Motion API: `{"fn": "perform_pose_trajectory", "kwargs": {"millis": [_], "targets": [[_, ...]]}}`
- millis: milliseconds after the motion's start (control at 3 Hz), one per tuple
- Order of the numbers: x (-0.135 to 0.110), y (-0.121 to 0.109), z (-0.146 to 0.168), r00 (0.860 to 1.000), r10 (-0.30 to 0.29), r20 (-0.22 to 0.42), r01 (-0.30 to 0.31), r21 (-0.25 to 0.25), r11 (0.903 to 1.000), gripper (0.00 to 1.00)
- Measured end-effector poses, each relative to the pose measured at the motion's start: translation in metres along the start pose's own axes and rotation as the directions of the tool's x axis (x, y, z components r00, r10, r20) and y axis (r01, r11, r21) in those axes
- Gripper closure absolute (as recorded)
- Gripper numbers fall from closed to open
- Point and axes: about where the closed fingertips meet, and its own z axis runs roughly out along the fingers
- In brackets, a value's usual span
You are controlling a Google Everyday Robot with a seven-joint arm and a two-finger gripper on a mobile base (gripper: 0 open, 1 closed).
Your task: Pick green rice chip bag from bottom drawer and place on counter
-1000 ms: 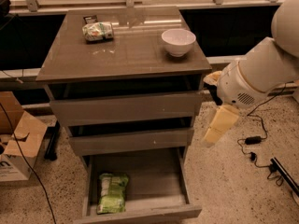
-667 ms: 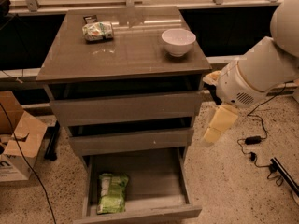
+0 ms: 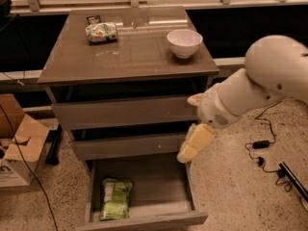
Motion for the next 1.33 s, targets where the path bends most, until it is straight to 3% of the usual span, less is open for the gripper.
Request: {"fn": "perform_pose_trajectory", "kwargs": {"millis": [333, 667, 1000, 1333], "targets": [[-0.003, 0.003, 0.059, 0.995, 0.041, 0.089, -0.038, -0.039, 0.9985, 0.00], [0.001, 0.003, 0.132, 0.978, 0.092, 0.186, -0.073, -0.107, 0.9916, 0.00], [0.001, 0.003, 0.132, 0.978, 0.092, 0.186, -0.073, -0.107, 0.9916, 0.00], [0.008, 0.007, 0.148, 0.972, 0.157, 0.175, -0.138, -0.114, 0.9839, 0.00]]}}
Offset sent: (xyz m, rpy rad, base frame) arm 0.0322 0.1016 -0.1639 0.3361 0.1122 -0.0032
